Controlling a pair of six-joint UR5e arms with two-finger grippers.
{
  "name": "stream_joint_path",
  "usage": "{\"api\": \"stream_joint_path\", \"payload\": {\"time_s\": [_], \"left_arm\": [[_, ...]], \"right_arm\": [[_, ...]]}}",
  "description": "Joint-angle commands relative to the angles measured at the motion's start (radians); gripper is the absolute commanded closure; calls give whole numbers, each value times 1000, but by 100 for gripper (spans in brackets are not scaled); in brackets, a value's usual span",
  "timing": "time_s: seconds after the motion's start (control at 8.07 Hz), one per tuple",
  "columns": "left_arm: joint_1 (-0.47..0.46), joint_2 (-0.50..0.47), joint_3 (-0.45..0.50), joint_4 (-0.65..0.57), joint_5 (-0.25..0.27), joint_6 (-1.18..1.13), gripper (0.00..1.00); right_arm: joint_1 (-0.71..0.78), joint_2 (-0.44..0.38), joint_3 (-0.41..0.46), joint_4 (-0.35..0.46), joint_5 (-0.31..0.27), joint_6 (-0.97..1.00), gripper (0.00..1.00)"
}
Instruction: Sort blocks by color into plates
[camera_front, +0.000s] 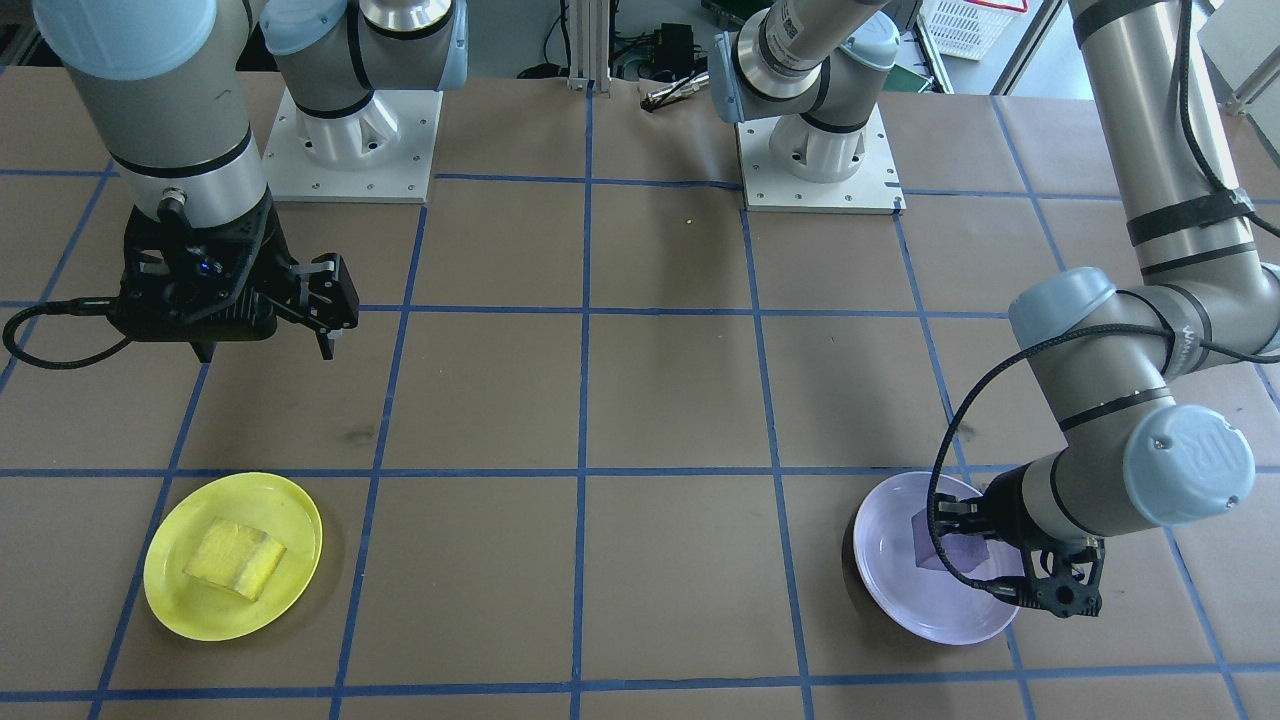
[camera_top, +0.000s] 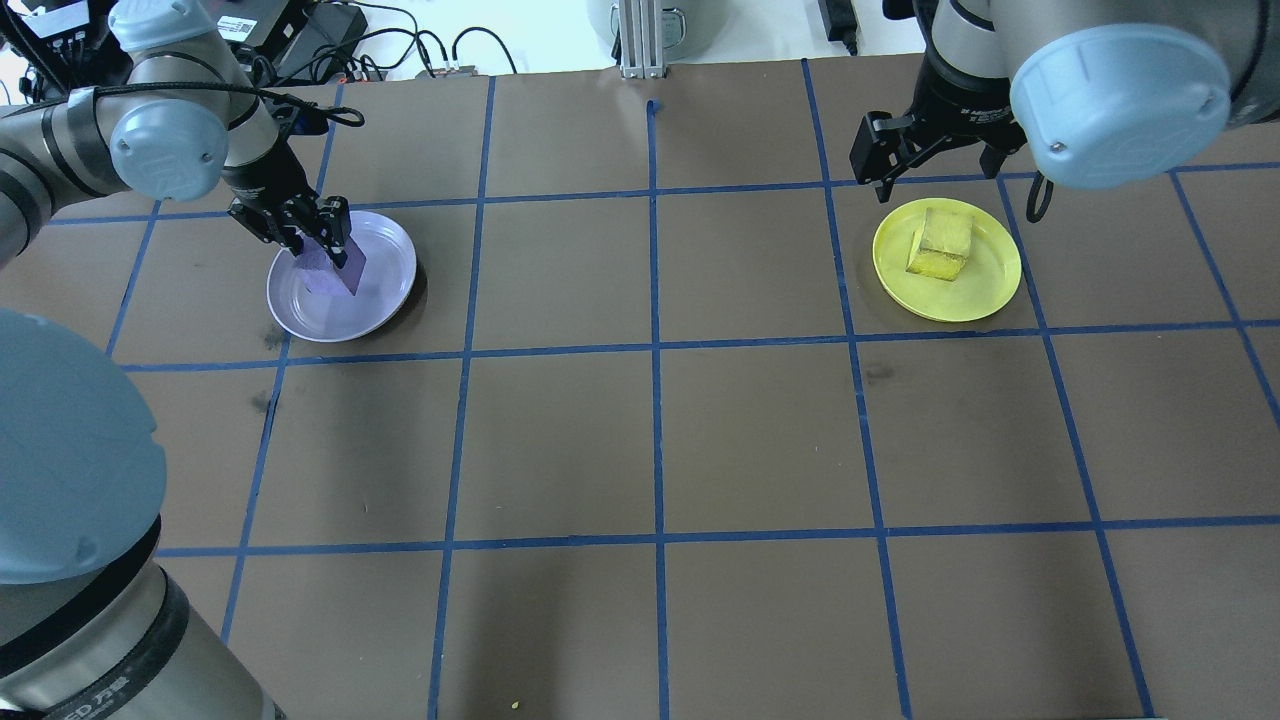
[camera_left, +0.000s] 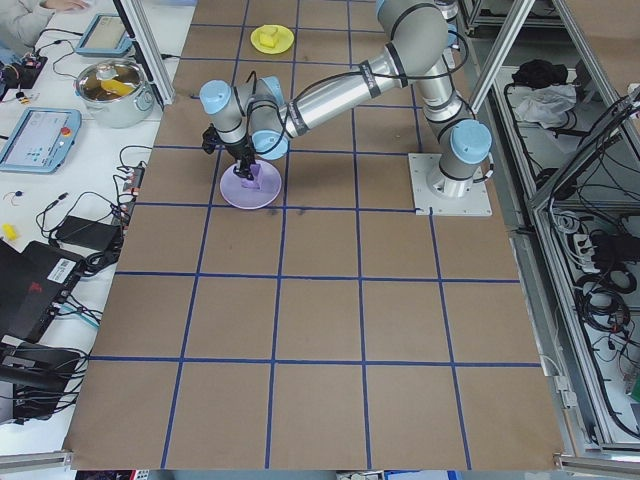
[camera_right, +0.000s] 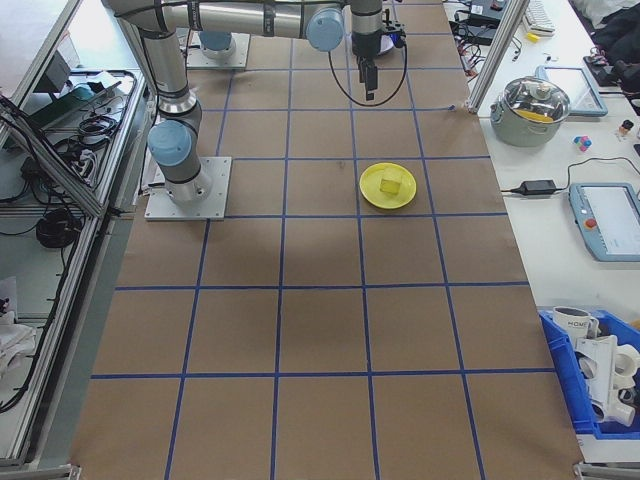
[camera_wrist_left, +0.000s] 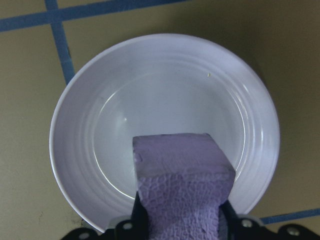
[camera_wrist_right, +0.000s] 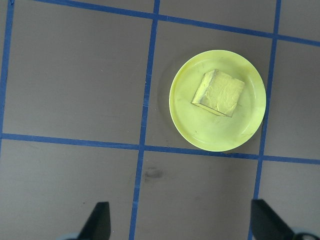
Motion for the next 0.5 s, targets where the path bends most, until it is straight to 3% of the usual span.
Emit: {"api": "stream_joint_path", "payload": {"time_s": [0.0, 0.37], "left_arm": [[1, -4, 1, 0, 1, -2, 0], [-5, 123, 1, -88, 1, -2, 0]], "right_arm": [[0, -1, 0, -1, -4, 0, 0], [0, -1, 0, -9, 7, 0, 0]]}}
